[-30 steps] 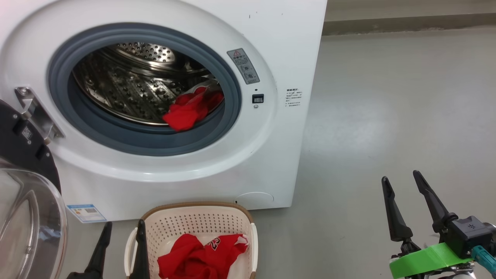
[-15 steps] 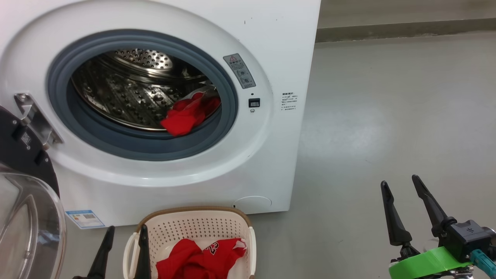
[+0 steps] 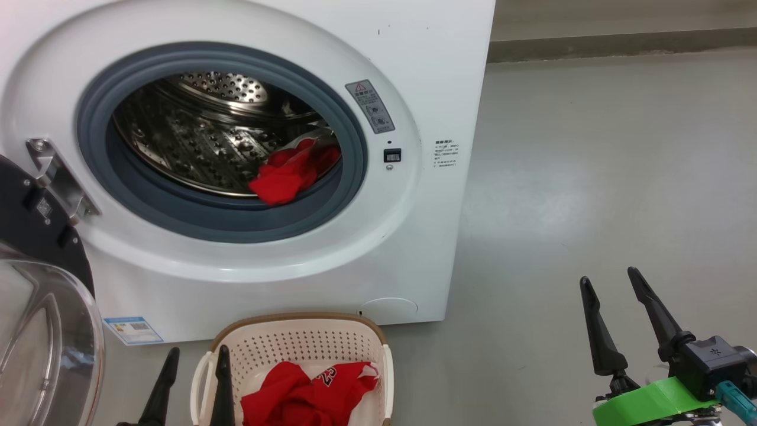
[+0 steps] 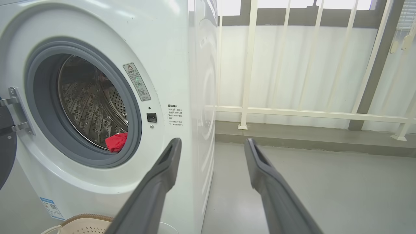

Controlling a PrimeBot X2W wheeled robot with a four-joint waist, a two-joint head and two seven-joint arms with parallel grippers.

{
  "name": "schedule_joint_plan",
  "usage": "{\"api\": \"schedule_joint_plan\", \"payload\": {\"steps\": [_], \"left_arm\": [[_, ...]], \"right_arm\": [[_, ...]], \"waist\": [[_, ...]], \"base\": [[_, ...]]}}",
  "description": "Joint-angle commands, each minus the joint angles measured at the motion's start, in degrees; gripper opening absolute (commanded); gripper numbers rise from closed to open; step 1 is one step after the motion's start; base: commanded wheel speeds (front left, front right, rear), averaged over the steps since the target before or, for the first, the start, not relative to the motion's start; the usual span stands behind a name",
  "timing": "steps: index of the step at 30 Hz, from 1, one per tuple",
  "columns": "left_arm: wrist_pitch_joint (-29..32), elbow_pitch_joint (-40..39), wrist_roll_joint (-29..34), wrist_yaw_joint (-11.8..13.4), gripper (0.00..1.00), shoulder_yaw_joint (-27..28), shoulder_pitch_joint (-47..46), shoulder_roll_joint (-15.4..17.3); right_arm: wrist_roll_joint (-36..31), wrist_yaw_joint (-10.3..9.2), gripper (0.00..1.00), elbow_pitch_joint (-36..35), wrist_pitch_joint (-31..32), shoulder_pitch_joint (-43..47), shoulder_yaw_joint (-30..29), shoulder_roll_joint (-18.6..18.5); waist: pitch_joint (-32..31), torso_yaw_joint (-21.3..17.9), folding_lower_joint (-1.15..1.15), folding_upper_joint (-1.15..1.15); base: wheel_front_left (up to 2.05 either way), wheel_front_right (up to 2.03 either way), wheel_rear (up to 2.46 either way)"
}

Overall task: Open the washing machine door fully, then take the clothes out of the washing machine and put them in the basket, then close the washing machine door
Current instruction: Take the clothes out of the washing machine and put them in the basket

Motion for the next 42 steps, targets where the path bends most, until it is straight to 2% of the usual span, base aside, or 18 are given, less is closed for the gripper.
{"api": "schedule_joint_plan", "payload": {"steps": [1, 9, 16, 29, 42], "left_arm": [[-0.68, -1.09, 0.26, -0.50, 1.00, 1.87, -1.25, 0.19], [-0.68, -0.77, 0.77, -0.87, 1.00, 1.66, -2.63, 0.04], [-0.68, 0.71, 1.24, -2.17, 1.00, 1.12, -8.02, 0.28], [-0.68, 7.14, 2.43, -5.06, 1.00, 0.40, -23.60, 0.98], [-0.68, 14.34, 0.81, -7.20, 1.00, 3.15, -39.93, 0.06]], "right_arm": [[-0.40, 0.28, 1.00, -1.67, -0.36, -0.47, 1.20, -0.68], [-1.13, 0.28, 1.00, -2.22, -0.36, -0.92, 1.67, -0.68], [-1.99, 0.28, 1.00, -2.68, -0.36, -2.83, 2.41, -0.68], [-2.99, 0.28, 1.00, -4.45, -0.36, -7.18, 2.64, -0.68], [-2.29, 0.28, 1.00, -6.41, -0.36, -12.31, 3.83, -0.68]], "waist": [[0.14, 0.12, 0.00, 0.00], [2.11, 0.71, 0.00, 0.00], [5.92, 1.98, 0.00, 0.00], [15.25, 4.11, 0.00, 0.00], [25.26, 2.90, 0.00, 0.00]], "base": [[0.00, 0.00, 0.00], [0.00, 0.00, 0.00], [0.00, 0.00, 0.00], [0.00, 0.00, 0.00], [0.00, 0.00, 0.00]]}}
